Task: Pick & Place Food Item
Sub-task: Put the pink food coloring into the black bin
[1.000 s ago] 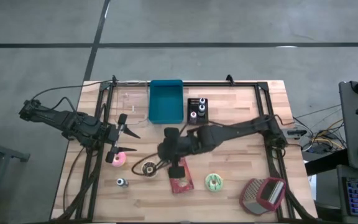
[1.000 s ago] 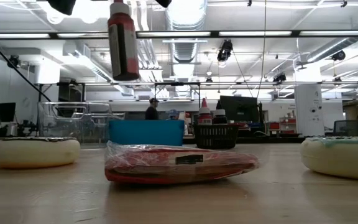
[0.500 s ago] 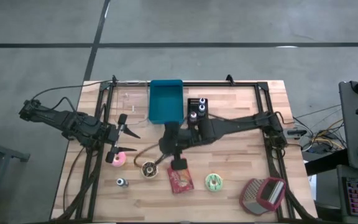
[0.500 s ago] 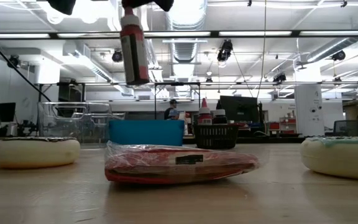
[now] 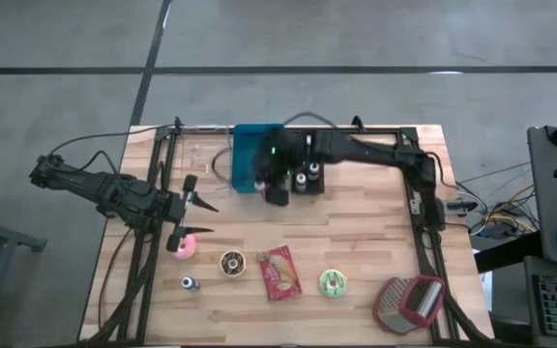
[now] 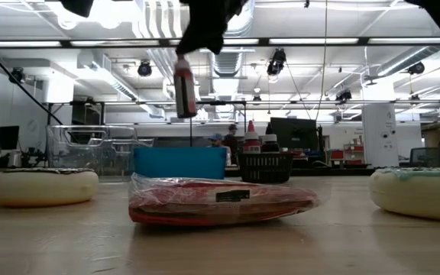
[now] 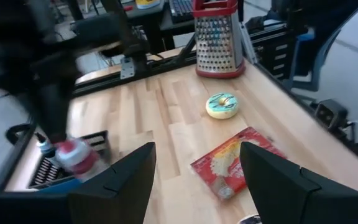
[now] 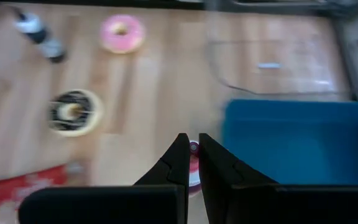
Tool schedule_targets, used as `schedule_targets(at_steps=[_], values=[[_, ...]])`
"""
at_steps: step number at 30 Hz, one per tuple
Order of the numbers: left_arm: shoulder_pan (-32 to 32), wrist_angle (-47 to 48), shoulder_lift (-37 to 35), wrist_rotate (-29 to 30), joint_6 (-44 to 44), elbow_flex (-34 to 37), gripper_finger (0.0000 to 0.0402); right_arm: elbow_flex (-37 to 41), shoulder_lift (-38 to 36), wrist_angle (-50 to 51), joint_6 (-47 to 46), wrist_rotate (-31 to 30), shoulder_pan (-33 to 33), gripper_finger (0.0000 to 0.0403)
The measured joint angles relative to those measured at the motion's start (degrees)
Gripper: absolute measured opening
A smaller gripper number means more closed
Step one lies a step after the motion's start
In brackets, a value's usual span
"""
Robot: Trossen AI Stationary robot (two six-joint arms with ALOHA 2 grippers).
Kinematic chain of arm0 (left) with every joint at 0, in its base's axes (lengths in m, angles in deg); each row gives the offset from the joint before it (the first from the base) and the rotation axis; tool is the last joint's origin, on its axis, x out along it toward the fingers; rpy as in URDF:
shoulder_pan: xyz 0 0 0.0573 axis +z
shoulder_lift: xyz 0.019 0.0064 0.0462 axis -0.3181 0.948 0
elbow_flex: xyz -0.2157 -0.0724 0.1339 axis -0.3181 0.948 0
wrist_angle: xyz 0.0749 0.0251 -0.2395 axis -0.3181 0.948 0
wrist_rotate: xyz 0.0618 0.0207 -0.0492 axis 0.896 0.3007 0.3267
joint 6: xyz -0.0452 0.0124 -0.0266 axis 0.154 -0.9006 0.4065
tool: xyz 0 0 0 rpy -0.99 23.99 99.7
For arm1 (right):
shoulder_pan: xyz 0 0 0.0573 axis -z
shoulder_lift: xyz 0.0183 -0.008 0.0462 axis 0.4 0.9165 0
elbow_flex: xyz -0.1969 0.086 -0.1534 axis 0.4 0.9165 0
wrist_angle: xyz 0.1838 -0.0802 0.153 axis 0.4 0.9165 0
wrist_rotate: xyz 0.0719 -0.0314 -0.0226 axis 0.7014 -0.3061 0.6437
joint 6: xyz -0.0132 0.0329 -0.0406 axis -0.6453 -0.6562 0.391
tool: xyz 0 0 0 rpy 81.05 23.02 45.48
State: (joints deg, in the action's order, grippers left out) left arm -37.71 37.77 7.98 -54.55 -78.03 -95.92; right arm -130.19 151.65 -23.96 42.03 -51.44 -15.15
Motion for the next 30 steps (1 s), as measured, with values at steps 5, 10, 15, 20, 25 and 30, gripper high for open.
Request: schedule_targets(at_steps=[5, 10, 15, 20, 25, 30], values=[[0.01, 0.01, -0.08, 4.32, -4.39, 0.02, 0.0239, 0.04, -2.14, 0.02, 2.4, 7.02, 6.77, 0.0013], [0.02, -0.01, -0.27, 9.81, -8.08, -0.56, 0.0239, 0.47, -5.15, 0.21, 3.02, 11.11, 11.96, 0.0013], [0.6, -0.03, -0.89, 10.71, -11.22, -1.08, 0.0239, 1.03, -7.91, 1.33, 6.83, 11.62, 14.34, 0.0013], [3.17, 0.02, -1.9, 11.04, -11.8, -0.97, 0.0239, 1.26, -8.7, 4.48, 9.62, 16.25, 17.15, 0.0013], [6.61, 0.0, -2.17, 11.04, -11.8, -0.88, 0.0239, 3.73, -8.69, 3.56, 11.42, 17.28, 19.18, 0.0013], [9.4, -0.02, -2.19, 11.04, -11.8, -0.84, 0.0239, 8.14, -8.83, 1.96, 11.84, 17.76, 21.31, 0.0013]])
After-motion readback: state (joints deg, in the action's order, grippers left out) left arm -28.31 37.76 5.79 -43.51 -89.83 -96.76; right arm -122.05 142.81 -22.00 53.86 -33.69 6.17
